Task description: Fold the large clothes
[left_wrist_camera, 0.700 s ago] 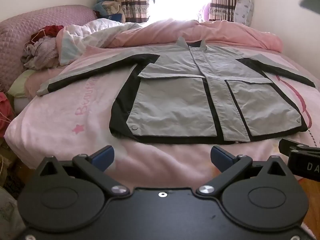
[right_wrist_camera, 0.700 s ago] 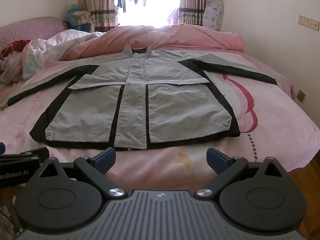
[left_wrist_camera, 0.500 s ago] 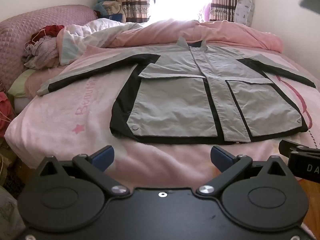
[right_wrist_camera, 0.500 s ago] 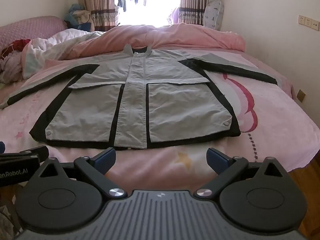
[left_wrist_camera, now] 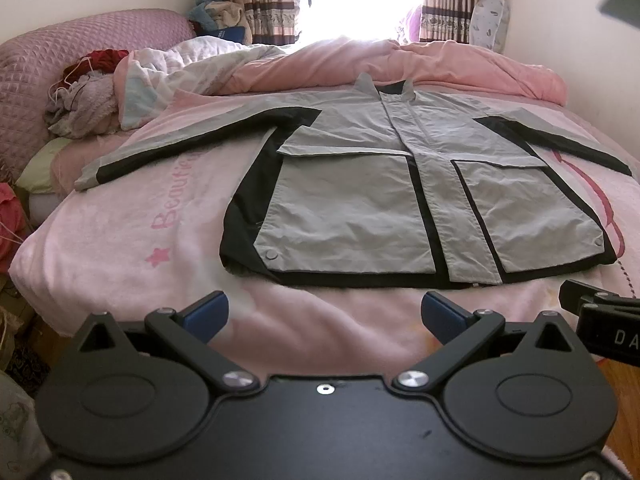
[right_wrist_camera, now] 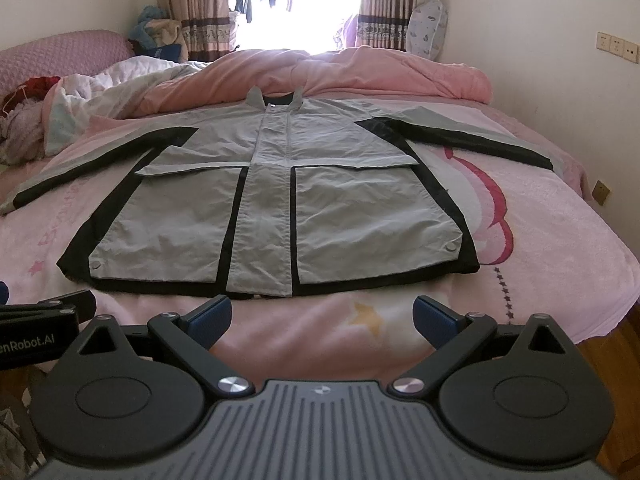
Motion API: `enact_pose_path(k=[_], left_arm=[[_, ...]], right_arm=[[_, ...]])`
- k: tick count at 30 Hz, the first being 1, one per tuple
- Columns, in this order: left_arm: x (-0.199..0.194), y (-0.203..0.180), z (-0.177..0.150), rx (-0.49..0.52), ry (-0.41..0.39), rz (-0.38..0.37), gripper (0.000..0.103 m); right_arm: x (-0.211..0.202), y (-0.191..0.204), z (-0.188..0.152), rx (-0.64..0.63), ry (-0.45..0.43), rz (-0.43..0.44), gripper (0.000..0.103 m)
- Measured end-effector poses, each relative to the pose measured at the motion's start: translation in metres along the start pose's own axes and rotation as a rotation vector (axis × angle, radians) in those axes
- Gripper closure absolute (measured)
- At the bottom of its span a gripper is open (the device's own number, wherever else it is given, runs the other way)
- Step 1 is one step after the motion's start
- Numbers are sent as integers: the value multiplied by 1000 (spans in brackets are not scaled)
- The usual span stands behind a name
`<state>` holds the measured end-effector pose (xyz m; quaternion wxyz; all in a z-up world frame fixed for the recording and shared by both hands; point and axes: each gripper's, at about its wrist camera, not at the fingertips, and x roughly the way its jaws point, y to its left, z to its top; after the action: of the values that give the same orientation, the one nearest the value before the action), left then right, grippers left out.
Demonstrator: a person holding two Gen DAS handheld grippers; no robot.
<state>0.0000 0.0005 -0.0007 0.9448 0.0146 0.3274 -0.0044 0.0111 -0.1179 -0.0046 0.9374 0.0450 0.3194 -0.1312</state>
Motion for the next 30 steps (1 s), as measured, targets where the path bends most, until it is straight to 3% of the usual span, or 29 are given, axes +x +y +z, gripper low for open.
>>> enact_pose_path(k=[30], left_arm=[[3,0,1,3,5,-5,0]], right_arm=[[-2,1,2,-15,11,-5,0]])
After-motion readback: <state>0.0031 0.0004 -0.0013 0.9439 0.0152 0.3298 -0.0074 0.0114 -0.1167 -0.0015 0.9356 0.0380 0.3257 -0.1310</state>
